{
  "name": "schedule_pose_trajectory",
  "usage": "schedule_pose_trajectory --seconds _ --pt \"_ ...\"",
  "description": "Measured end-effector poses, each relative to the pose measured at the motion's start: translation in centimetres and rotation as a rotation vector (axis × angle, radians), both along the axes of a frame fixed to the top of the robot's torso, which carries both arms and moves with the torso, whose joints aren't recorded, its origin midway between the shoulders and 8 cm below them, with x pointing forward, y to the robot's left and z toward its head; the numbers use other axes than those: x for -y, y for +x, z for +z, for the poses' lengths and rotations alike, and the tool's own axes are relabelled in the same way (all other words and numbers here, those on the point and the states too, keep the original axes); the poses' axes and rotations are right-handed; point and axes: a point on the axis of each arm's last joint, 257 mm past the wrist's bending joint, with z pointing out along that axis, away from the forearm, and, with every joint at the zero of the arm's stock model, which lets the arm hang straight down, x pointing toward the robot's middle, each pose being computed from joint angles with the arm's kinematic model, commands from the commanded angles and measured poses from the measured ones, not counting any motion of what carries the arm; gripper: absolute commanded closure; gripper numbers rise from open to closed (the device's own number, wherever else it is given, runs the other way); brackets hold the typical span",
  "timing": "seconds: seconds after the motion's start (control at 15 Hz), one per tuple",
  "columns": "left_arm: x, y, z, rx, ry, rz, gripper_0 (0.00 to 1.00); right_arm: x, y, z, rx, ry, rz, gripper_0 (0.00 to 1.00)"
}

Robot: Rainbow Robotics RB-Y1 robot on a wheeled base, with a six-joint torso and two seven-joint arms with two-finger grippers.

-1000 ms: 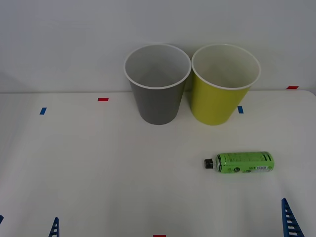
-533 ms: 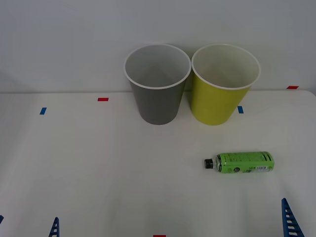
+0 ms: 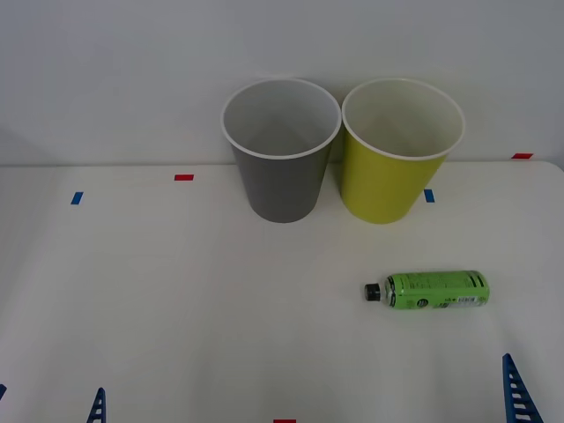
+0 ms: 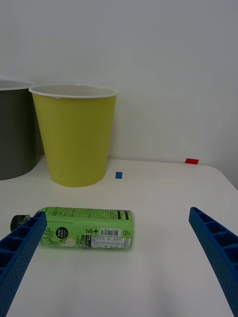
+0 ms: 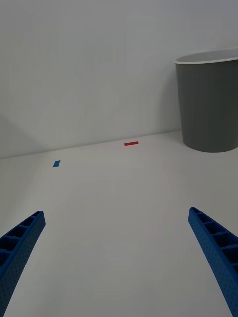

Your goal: Put cans in the gray bin and PET bottles in the light green bin.

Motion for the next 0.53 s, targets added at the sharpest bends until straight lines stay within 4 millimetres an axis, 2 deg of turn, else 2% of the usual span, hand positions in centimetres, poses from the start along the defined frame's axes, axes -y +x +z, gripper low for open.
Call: schedule_pose_trajectory --seconds 0.53 --pt "0.0 0.0 0.0 0.0 0.0 0.0 0.0 0.0 0.0 0.0 0.0 0.0 0.0 0.0"
